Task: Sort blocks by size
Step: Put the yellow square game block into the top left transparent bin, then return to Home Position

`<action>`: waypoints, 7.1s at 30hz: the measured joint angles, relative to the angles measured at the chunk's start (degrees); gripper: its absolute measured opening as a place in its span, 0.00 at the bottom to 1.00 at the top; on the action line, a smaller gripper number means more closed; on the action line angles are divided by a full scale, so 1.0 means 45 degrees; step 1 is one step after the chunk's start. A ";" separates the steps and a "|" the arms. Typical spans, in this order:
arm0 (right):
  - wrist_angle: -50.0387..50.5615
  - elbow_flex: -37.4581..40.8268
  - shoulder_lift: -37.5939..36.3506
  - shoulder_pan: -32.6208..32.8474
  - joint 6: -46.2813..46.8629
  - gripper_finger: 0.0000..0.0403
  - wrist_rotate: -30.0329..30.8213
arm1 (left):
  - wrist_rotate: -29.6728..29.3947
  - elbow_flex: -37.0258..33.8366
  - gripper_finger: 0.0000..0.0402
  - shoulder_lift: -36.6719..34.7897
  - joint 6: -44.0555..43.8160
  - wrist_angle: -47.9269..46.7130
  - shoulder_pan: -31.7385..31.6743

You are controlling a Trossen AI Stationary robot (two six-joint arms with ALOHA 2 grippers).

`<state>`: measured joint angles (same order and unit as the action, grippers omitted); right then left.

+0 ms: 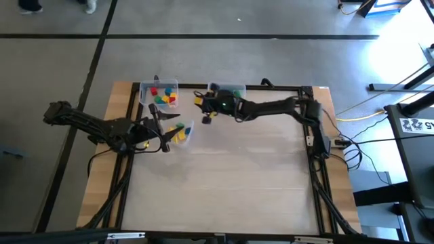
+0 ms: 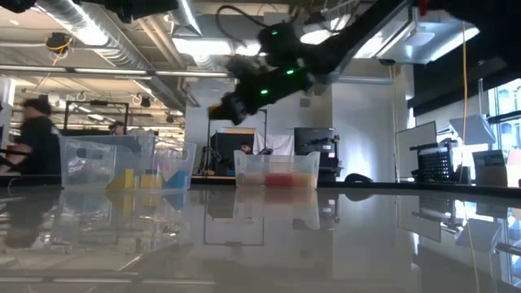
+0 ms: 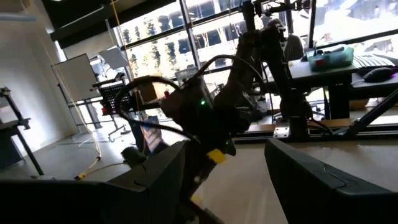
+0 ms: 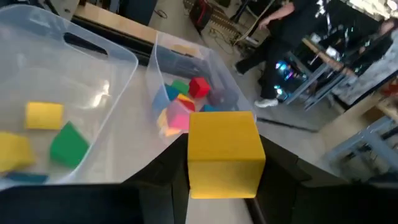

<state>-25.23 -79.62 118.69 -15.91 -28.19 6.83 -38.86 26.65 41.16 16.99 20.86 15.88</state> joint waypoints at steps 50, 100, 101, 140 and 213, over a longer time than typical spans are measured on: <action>0.9594 -1.2288 0.4514 0.0058 -0.2739 0.65 0.0812 | -0.0071 0.0000 0.55 -0.0615 -0.0569 -0.0450 -0.0063; 0.9375 0.9453 -1.6781 0.4294 0.2550 0.63 0.0488 | 0.4605 -0.0652 0.01 -0.1330 -0.3579 -0.3619 -0.1623; 0.9091 0.9982 -1.7253 0.4420 0.2558 0.63 0.0625 | 0.4790 -0.0896 0.01 -0.1325 -0.3619 -0.3258 -0.1622; 0.4902 1.7561 -2.5391 0.5370 0.1612 0.63 0.0599 | 0.5102 -0.5799 0.01 -0.5870 -0.4920 -0.1329 -0.1675; 0.4953 1.7606 -2.5343 0.5370 0.1522 0.63 0.0579 | 0.4927 -0.5799 0.01 -0.8717 -0.2779 -0.3982 -0.2151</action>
<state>-2.94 -0.39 4.64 8.25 -21.34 9.43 -16.69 0.56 1.93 4.49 2.94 6.20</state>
